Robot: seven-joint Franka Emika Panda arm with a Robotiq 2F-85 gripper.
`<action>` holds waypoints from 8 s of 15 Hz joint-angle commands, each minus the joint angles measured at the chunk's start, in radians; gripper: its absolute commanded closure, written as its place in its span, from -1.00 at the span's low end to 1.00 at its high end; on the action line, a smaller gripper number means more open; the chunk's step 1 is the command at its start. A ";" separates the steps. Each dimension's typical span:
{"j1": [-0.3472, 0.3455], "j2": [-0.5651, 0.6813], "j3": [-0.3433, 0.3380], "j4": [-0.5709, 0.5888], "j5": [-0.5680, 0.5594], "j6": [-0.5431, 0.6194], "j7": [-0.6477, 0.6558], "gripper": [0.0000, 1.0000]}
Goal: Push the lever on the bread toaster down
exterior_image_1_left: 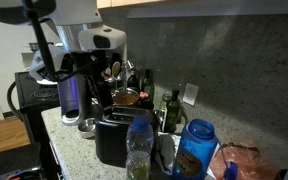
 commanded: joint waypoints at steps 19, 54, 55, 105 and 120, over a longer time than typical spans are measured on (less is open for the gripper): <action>0.117 0.102 0.128 -0.032 0.166 -0.010 0.005 -1.00; 0.064 0.354 0.428 -0.119 -1.192 0.189 0.850 -1.00; 0.075 0.360 0.419 -0.112 -1.206 0.189 0.876 -1.00; 0.331 0.533 0.504 -0.067 -1.294 -0.208 1.171 0.02; 0.334 0.537 0.507 -0.062 -1.277 -0.250 1.165 0.92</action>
